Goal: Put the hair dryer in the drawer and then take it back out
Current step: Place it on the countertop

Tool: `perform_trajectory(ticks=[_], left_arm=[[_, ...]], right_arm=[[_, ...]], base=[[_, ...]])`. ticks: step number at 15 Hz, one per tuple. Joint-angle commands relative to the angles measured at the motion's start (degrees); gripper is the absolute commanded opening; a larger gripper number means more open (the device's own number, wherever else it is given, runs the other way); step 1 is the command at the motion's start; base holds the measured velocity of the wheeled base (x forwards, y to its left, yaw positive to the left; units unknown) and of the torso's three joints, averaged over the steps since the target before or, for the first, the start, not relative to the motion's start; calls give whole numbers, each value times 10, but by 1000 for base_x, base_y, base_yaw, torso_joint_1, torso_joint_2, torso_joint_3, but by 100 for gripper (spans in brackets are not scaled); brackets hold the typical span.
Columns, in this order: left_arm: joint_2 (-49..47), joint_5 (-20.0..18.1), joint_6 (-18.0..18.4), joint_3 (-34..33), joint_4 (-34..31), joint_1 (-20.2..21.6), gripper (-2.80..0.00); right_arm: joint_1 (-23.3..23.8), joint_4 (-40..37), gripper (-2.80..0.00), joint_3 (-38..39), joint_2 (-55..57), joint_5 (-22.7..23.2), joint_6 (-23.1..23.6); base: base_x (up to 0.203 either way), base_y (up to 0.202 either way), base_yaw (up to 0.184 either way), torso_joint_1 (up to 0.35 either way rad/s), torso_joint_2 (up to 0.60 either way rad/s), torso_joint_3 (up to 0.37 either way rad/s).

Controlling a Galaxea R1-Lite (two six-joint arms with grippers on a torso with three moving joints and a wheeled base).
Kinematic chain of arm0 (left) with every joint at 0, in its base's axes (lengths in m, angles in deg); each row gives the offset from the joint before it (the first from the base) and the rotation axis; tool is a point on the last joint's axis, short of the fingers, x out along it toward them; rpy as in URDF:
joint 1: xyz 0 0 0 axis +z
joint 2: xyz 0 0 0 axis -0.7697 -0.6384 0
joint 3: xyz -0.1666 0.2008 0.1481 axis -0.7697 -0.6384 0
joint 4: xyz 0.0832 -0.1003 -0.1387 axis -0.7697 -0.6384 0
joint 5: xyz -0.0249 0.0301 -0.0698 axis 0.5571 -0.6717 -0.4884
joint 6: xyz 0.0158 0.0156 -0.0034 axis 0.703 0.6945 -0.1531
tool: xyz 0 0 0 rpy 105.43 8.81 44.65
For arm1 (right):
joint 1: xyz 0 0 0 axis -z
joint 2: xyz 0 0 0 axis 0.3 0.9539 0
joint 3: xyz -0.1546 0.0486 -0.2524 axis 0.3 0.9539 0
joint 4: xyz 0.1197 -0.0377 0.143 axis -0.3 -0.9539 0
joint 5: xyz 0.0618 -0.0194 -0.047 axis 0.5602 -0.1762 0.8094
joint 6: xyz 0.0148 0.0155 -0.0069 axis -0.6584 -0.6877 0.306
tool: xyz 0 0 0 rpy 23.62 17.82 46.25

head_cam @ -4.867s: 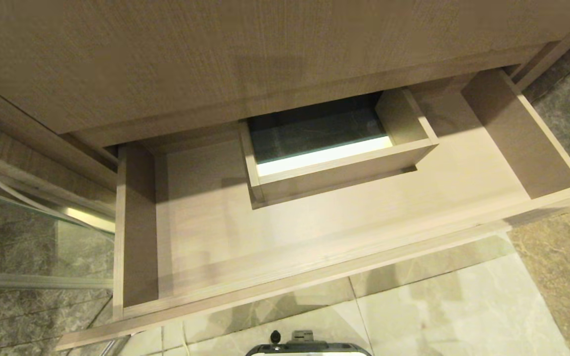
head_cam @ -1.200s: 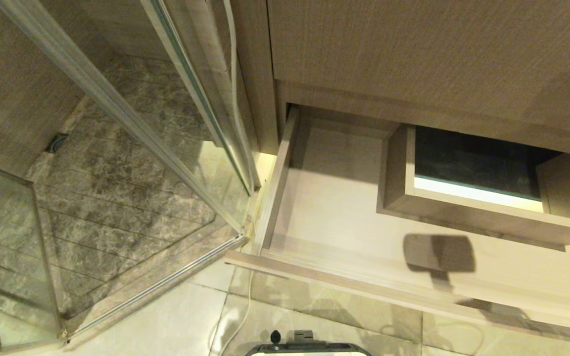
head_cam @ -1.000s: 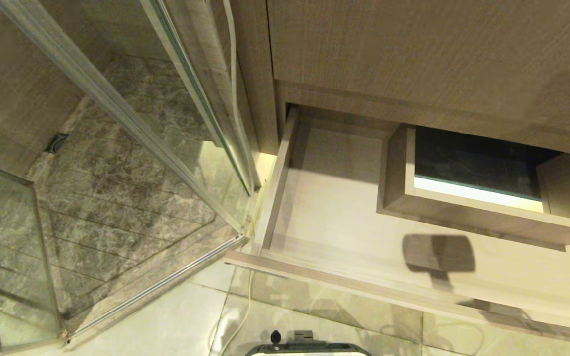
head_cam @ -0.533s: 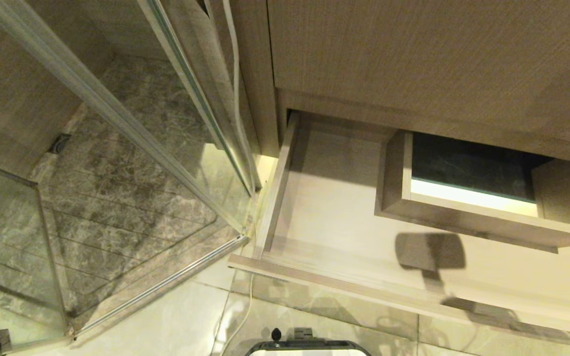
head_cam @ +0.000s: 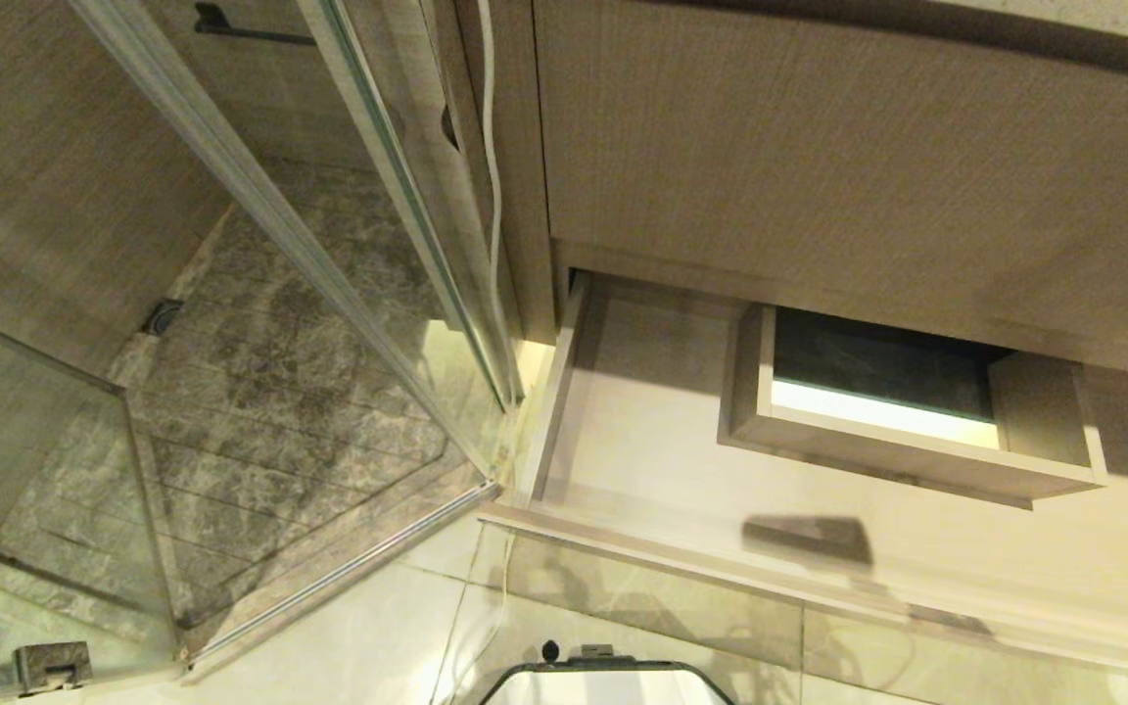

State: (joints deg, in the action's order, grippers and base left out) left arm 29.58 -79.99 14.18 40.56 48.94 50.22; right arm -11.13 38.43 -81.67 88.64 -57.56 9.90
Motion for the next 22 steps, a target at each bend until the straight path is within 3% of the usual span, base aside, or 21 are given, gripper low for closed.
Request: perform_trajectory(ticks=[1, 22], left_arm=[[0, 0, 0, 0, 0, -1, -280], [0, 0, 0, -1, 0, 0, -280]], right_arm=[[0, 1, -280, -2, 1, 0, 1], [-1, 14, -280, -10, 9, 1, 9]], base=[[0, 0, 0, 178, -486, -216], [0, 0, 0, 303, -525, -252]])
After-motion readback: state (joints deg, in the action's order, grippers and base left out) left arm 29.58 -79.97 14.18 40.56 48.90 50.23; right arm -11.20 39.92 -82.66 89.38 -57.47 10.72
